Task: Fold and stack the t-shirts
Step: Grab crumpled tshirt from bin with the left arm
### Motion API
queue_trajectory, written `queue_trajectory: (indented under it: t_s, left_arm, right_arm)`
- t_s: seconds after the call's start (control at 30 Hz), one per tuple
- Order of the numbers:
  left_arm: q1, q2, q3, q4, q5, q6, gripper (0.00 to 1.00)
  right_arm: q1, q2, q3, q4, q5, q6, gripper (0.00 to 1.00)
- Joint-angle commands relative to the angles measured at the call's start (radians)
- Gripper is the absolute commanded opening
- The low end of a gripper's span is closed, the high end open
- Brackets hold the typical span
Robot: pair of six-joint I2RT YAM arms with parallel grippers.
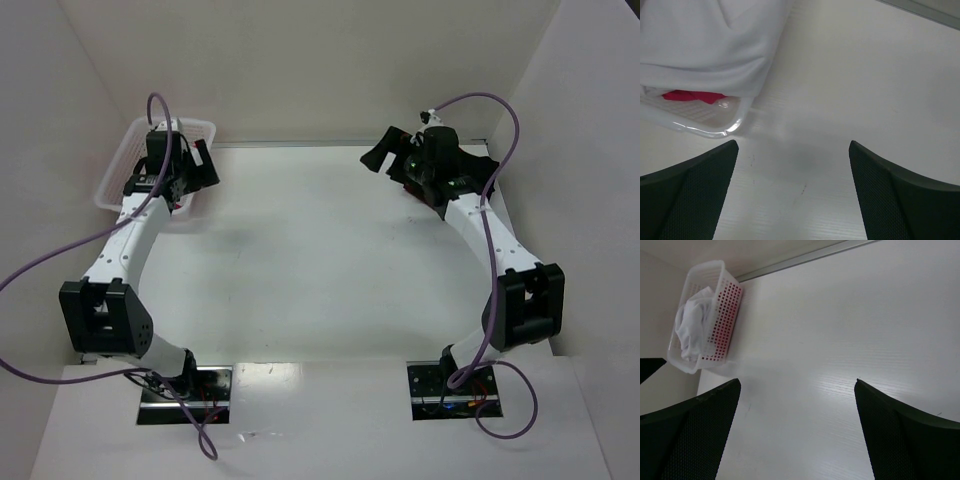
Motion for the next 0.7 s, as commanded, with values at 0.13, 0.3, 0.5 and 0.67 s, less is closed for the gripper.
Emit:
queue_trajectory:
  t_s: [0.13,0.3,0.5,0.67]
  left_arm:
    - [0.105,0.147,0.149,0.100,-0.147,0.053,0.99]
    - [0.160,0.253,0.194,0.119,-0.141,0.032,0.99]
    - [0.161,0.323,0.183,0.164,-0.142,0.032,0.99]
    - [0.161,0.353,0.188,0.200,-0.078,0.041,0.96]
  right_arm:
    - [0.028,0.015,0.022,0.037,0.021,-0.012,1.00]
    - [0.028,0.006,-0.024,0.050,0.021,-0.012,1.00]
    - [0.028,0.015,-0.016,0.029,0.021,-0.012,1.00]
    - [0.028,0.015,-0.016,0.033,0.021,-0.008,1.00]
